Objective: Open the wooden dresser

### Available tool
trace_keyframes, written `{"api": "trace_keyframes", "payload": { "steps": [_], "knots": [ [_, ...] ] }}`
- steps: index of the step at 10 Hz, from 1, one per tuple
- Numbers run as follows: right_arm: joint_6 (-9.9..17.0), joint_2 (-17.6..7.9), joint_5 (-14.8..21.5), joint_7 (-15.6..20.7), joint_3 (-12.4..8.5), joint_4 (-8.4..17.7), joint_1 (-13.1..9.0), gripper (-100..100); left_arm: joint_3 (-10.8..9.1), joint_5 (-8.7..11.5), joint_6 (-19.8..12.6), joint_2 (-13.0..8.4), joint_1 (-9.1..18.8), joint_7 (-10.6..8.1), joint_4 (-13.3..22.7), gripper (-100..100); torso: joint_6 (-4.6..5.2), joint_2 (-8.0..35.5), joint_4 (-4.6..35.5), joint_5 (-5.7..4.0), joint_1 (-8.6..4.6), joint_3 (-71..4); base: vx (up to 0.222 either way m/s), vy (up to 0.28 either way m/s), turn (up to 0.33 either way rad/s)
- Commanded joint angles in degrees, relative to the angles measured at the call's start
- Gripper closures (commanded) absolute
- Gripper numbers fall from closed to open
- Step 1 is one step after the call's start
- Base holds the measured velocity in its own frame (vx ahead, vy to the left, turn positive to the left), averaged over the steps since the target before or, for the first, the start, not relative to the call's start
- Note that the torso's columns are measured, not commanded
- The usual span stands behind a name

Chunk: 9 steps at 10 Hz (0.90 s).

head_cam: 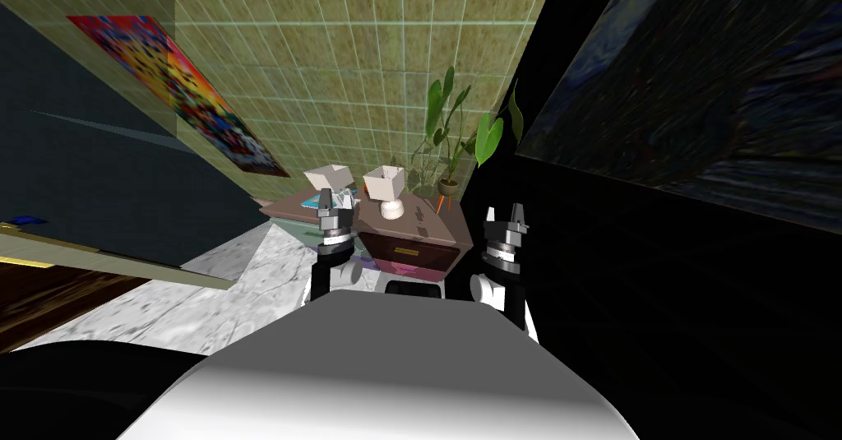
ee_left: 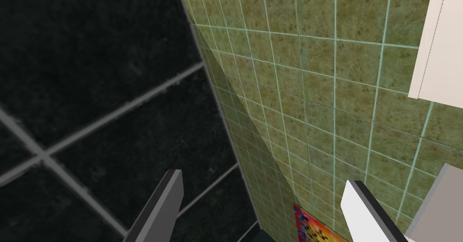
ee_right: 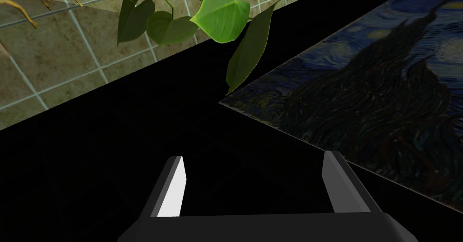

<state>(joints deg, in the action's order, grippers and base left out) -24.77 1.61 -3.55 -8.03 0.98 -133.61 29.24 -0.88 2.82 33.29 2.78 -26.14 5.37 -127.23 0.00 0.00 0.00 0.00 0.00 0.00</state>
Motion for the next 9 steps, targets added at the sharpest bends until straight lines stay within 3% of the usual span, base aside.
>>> {"api": "trace_keyframes", "payload": {
  "steps": [1, 9],
  "knots": [
    [0.0, 0.0, 0.0, 0.0, 0.0, 0.0, 0.0, 0, 0.0, 0.0, 0.0, 0.0, 0.0, 0.0, 0.0, 0, 0.0, 2.32, 2.35, 0.0, 0.0, -4.67, 0.0, 0.0, 0.0],
    [-0.01, 0.0, 0.0, 0.0, 0.0, -0.02, 0.0, 0, 0.0, 0.0, 0.01, 0.0, 0.0, 0.0, -0.02, 0, 0.0, 35.39, 35.37, 0.0, 0.0, -70.73, 0.0, 0.0, 0.0]
  ]
}}
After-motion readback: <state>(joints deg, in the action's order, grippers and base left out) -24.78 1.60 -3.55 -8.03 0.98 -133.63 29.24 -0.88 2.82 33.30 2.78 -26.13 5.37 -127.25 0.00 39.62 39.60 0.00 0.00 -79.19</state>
